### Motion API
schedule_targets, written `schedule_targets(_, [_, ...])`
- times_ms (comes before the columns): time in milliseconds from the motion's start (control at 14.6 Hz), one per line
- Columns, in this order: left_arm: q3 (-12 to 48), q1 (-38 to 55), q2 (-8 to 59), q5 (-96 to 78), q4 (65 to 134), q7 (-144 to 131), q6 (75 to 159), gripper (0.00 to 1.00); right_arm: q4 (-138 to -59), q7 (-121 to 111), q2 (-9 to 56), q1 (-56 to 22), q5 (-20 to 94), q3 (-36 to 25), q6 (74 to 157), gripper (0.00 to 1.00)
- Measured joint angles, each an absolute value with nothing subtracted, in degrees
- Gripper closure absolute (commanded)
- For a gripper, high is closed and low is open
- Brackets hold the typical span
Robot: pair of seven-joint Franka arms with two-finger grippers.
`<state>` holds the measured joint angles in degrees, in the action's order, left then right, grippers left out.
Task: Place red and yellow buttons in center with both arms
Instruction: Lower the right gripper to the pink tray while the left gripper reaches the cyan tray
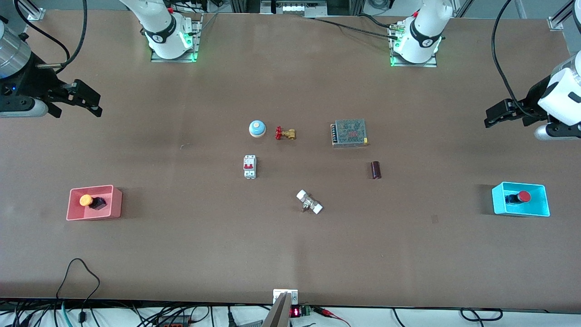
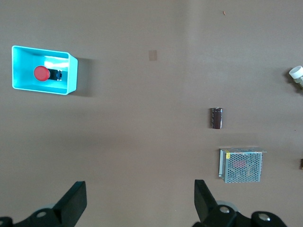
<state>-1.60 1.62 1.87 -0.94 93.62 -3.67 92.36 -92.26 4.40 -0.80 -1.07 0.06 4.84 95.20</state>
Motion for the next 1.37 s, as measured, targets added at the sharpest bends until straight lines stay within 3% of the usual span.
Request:
schedule_targets(685, [-2.1, 1.3, 2.8, -0.9, 93.6, -3.6, 94.7, 0.0, -92.4, 5.1, 0.7, -0.9, 0.1, 4.6, 94.4, 0.0])
schedule_targets(1027, [-2.3, 0.2, 3.1, -0.9, 93.1, -3.7, 92.3, 0.0, -92.5, 3.2, 5.8, 2.9, 0.0, 4.1, 94.3, 0.0])
schedule_targets(1370, [-2.7, -7.0, 8.1, -2.4, 91.4, -0.1, 92.5, 0.0, -92.4, -1.2, 11.7, 5.3, -3.9, 4.0, 98.0, 0.0])
